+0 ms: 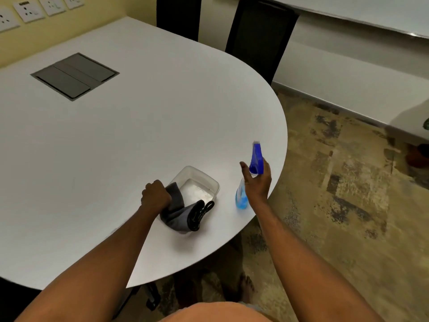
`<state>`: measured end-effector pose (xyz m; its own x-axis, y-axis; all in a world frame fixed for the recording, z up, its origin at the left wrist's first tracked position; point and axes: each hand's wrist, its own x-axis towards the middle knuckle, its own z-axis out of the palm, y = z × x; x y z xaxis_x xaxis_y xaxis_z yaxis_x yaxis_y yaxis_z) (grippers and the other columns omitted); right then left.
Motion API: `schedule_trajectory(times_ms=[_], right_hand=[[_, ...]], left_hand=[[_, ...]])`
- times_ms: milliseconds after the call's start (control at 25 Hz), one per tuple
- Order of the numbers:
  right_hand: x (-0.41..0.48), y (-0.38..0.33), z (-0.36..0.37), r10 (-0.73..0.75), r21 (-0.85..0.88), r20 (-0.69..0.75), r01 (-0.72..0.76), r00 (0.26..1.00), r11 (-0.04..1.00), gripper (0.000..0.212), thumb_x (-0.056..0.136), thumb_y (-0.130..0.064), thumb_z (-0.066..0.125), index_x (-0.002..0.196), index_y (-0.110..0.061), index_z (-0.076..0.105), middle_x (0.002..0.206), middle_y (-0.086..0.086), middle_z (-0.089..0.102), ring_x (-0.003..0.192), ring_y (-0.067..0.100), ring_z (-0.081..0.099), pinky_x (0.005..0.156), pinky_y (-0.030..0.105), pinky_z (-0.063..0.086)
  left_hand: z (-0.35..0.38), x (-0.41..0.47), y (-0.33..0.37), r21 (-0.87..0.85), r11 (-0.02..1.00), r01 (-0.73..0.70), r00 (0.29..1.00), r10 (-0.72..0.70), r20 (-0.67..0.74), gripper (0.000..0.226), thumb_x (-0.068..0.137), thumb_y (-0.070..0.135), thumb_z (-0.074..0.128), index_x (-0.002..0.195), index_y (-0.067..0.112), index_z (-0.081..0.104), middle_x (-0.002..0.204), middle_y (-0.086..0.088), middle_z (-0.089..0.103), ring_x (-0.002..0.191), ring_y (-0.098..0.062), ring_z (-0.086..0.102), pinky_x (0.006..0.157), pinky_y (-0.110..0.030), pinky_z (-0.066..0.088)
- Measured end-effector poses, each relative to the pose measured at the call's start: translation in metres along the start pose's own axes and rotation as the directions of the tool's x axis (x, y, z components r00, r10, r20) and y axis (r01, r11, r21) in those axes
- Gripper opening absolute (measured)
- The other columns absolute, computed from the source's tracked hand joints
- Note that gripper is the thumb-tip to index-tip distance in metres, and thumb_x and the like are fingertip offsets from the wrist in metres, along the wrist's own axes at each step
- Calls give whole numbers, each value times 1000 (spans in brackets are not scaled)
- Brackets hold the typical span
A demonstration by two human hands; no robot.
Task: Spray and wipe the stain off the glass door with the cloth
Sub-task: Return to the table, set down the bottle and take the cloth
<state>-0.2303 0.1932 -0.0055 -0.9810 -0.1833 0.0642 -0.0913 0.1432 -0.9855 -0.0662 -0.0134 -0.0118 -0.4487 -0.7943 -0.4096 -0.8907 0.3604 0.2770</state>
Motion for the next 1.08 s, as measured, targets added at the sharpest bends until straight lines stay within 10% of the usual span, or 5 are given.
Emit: schedule_trajectory(times_ms=[120,240,520,800,1080], right_hand=[[-20,2,-1,-70,-238,-243,10,967,971,64,79,-36,75,128,-6,47,112,2,49,101,11,47,77,4,38],[-68,14,10,79,-177,-365,-153,927,972,41,86,-42,64,104,-7,52,91,6,55,80,17,54,68,29,46],[-133,8,73,695,-446,115,-588,710,675,68,86,-60,52,128,-11,33,120,8,52,99,18,55,66,21,49],[-137,6,92,662,-611,149,-458,734,645,76,82,-51,67,134,-8,34,135,12,52,118,27,56,96,34,51],[-135,-5,89,610,-427,99,-520,786,740,52,83,-35,70,121,-8,49,115,9,60,106,21,60,80,23,51]], left_hand=[[-1,9,-6,-4,999,-41,999,41,19,38,78,7,68,112,-3,53,117,-23,59,107,-37,58,83,-37,49],[-3,15,-10,-6,996,-89,994,89,60,35,77,8,70,107,-3,56,111,-22,63,103,-34,61,75,-32,47],[-6,21,-19,-51,992,-115,988,120,97,40,76,16,74,107,-3,57,110,-19,66,103,-34,63,77,-32,49],[-8,19,-22,-84,981,-173,981,179,76,34,76,10,74,102,-4,58,107,-21,66,100,-34,64,73,-30,47],[-28,21,-24,-345,930,-126,985,158,67,18,67,6,71,70,0,54,71,-21,62,71,-32,63,56,-33,49]])
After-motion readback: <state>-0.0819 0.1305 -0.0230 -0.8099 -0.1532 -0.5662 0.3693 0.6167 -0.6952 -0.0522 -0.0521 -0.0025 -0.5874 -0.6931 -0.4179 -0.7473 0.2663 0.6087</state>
